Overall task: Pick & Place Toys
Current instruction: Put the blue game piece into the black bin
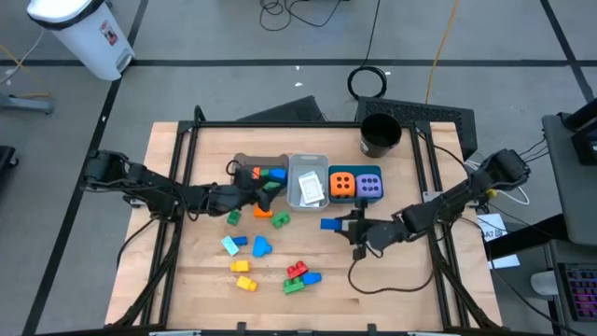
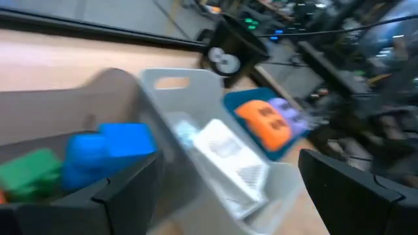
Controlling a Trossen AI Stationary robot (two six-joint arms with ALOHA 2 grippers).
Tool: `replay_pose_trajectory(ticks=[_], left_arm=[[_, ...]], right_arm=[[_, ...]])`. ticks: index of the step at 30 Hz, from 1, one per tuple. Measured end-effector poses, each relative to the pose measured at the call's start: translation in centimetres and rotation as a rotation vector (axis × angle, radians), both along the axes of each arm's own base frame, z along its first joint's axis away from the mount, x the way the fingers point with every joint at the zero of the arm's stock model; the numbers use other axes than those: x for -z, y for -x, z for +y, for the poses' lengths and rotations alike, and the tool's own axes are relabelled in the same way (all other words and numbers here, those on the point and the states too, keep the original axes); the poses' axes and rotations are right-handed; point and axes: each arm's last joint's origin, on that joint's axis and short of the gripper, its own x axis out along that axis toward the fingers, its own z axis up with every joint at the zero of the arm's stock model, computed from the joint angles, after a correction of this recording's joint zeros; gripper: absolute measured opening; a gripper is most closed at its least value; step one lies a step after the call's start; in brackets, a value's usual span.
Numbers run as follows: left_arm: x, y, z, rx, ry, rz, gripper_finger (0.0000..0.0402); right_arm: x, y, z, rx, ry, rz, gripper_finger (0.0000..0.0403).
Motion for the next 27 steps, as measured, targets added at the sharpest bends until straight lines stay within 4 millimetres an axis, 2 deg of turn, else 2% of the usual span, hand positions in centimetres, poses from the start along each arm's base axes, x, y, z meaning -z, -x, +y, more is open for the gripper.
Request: replay_pose_trajectory(ticks=[6,12,19,27], left_arm=[[-1.2,-0.7,-0.6,0.131,0.021,-0.077,0.0361],[-2.8,-2.5,-2.2,0.228,-0.079,-0.071,0.0361],[-3.1,-7.1,-3.4,0.284,-0.096,-0.05,0.0361],[-3.6,-12.1,-4.4,0.466,-0.059,-0.088,0.036]], right_arm=[[0.4,0.3,0.1,0.053,0.204,0.005,0.0138],[0.0,0.1,0.2,0.092,0.269,-0.036,0.0138],[-0.2,0.1,0.8,0.075,0.318,-0.061,0.0138],[-0.3,0.5,1.3,0.093,0.37,-0.065,0.0141]])
